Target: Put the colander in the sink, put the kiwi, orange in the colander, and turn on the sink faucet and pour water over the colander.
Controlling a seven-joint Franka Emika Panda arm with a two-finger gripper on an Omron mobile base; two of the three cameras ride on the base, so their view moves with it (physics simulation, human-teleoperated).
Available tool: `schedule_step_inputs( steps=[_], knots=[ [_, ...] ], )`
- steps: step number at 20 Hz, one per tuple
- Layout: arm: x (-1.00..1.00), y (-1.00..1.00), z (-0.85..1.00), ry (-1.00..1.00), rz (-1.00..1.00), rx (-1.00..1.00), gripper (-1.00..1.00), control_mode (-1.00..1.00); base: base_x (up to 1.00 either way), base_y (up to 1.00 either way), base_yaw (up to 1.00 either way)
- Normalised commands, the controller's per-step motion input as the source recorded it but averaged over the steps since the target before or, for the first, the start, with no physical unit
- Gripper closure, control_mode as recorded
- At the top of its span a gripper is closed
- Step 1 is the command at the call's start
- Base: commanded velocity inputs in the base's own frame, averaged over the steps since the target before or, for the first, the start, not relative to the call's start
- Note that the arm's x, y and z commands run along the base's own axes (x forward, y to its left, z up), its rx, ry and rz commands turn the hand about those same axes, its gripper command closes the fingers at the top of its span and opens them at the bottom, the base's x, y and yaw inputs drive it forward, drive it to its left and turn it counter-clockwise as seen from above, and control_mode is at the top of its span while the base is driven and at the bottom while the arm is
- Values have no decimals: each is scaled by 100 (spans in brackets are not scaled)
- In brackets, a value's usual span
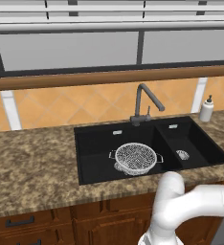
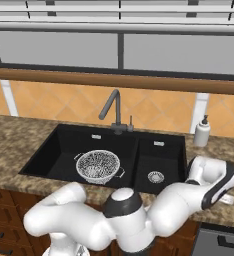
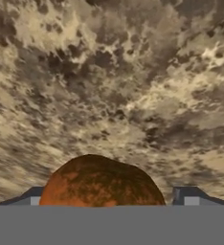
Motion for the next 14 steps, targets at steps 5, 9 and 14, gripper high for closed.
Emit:
schedule_step_inputs(
  steps=[5, 9, 14],
  knots=[
    [-10, -42, 13, 24, 3, 26, 100, -100, 0, 0, 0],
    [-21, -14, 54, 24, 3, 21, 100, -100, 0, 0, 0],
    [-42, -5, 82, 17, 9, 15, 100, -100, 0, 0, 0]
  ],
)
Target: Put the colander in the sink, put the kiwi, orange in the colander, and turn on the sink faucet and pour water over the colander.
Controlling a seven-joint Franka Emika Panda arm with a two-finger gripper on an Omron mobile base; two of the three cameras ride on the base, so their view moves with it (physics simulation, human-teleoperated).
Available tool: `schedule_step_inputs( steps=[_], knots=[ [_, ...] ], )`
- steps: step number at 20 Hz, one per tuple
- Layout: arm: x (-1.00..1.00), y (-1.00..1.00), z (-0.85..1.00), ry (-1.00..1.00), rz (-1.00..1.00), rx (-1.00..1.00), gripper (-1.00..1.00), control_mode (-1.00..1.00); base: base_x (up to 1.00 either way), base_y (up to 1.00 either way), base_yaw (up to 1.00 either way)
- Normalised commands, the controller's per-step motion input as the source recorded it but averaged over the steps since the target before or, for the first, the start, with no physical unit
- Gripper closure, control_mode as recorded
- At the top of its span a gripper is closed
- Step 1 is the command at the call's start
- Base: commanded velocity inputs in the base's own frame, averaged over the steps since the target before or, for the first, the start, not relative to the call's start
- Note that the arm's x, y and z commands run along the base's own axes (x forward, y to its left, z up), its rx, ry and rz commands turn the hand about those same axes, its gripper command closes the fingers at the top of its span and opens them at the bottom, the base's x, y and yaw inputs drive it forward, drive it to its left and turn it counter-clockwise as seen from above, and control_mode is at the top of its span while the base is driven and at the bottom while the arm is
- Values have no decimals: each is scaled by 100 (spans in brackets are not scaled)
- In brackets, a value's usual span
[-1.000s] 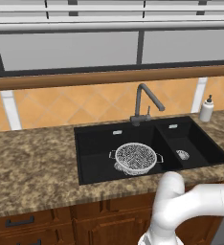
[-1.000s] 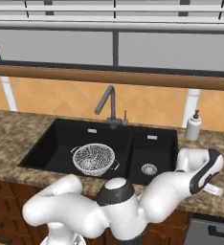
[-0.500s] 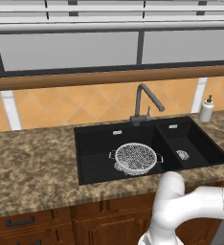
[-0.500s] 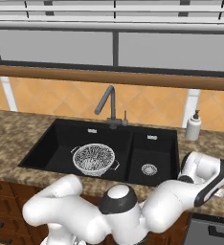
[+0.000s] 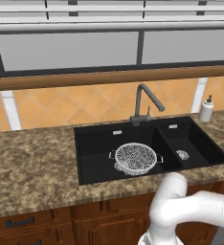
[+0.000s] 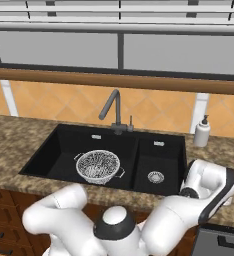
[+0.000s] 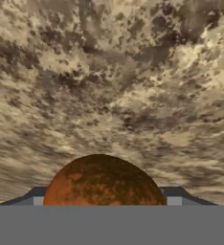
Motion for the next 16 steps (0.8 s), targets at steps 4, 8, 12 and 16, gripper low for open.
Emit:
schedule_step_inputs(
  steps=[4, 8, 12, 16],
  knots=[
    [-79, -1, 100, 24, 15, 12, 100, -100, 0, 0, 0],
    [-82, -8, 100, 22, 15, 11, 100, -100, 0, 0, 0],
    [-86, -5, 100, 8, 14, 11, 100, -100, 0, 0, 0],
    [-99, 0, 100, 0, 12, 7, 100, -100, 0, 0, 0]
  ],
)
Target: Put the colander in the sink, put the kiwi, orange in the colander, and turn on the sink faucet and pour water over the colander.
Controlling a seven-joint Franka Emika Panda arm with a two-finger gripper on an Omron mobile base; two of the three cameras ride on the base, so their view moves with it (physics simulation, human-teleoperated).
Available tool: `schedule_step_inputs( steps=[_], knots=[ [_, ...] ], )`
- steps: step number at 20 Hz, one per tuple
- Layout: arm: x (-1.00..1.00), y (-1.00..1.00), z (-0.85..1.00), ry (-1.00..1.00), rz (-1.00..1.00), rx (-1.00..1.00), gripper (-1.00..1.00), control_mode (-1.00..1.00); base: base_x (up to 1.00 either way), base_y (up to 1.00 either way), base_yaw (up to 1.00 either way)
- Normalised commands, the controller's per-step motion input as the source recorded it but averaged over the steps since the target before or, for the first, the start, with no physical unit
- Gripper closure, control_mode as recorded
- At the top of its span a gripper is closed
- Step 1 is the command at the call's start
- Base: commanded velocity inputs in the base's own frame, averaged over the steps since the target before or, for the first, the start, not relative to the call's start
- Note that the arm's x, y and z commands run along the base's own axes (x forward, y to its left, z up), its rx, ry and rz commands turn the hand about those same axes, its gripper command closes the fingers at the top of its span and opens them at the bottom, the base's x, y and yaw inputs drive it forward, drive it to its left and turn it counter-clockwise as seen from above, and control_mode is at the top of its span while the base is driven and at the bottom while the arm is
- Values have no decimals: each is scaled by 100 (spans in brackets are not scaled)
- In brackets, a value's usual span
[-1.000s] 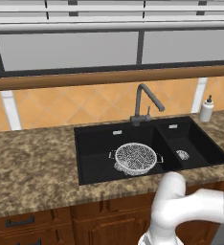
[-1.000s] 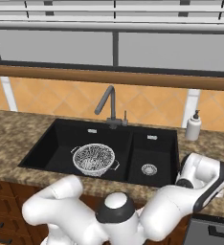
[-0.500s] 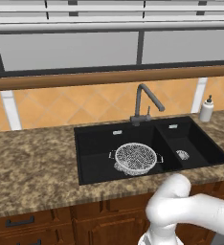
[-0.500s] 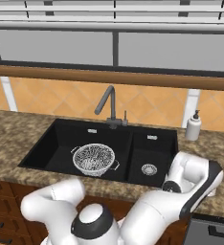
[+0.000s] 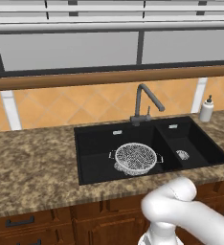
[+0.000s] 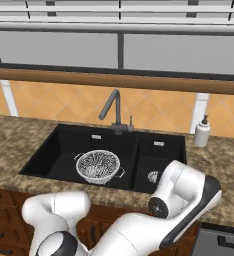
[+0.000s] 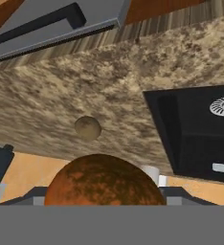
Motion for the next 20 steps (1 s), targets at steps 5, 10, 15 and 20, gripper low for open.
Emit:
schedule_step_inputs(
  steps=[5, 10, 15, 20],
  knots=[
    [-100, 0, 100, 0, 10, 0, 100, -100, 0, 0, 0],
    [-86, 32, 100, 2, 3, -4, 100, -100, 0, 0, 0],
    [-65, 81, 100, 23, 15, -34, 100, -100, 0, 0, 0],
    [-58, 92, 99, 14, 6, -37, 100, -100, 0, 0, 0]
  ],
)
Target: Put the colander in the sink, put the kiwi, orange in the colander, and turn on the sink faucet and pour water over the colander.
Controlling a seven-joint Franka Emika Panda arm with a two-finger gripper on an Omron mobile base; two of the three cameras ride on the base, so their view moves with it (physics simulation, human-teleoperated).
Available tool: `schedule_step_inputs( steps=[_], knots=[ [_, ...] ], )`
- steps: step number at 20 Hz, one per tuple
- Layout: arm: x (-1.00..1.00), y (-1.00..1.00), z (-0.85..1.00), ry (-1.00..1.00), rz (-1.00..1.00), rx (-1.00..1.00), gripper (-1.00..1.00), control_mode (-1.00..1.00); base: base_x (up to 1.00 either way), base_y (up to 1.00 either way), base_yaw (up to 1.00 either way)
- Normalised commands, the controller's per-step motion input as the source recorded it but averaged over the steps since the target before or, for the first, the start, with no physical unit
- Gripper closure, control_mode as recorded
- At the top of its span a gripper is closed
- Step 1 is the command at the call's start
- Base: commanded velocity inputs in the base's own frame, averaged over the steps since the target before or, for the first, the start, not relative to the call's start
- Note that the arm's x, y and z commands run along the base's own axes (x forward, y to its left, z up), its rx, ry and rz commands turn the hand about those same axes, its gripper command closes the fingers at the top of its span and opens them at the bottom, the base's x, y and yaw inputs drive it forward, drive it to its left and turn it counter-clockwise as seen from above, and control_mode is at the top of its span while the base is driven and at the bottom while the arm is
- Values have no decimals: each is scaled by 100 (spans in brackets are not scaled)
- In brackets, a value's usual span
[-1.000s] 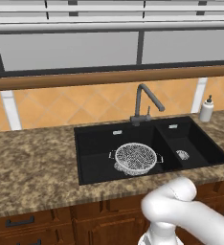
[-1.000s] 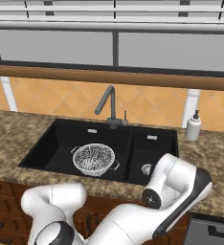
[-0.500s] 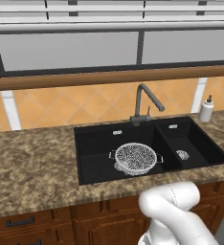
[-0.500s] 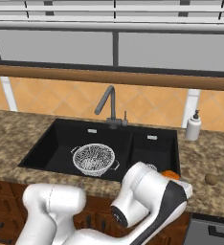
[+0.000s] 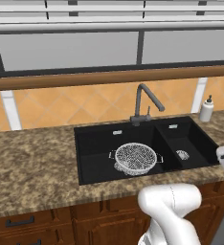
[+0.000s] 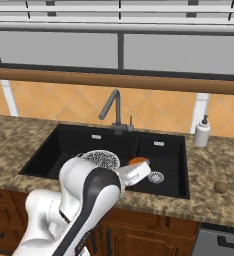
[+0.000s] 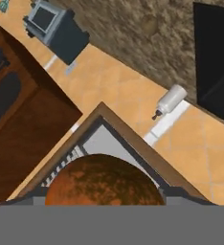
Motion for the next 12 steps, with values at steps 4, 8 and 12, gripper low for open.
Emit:
schedule_step_inputs(
  steps=[4, 8, 12],
  knots=[
    [-45, 100, 84, 17, 0, -46, 100, -100, 0, 0, 0],
    [-31, 100, 67, 26, 0, -55, 100, -100, 0, 0, 0],
    [-25, 100, 32, 24, 0, -62, 100, -100, 0, 0, 0]
  ],
)
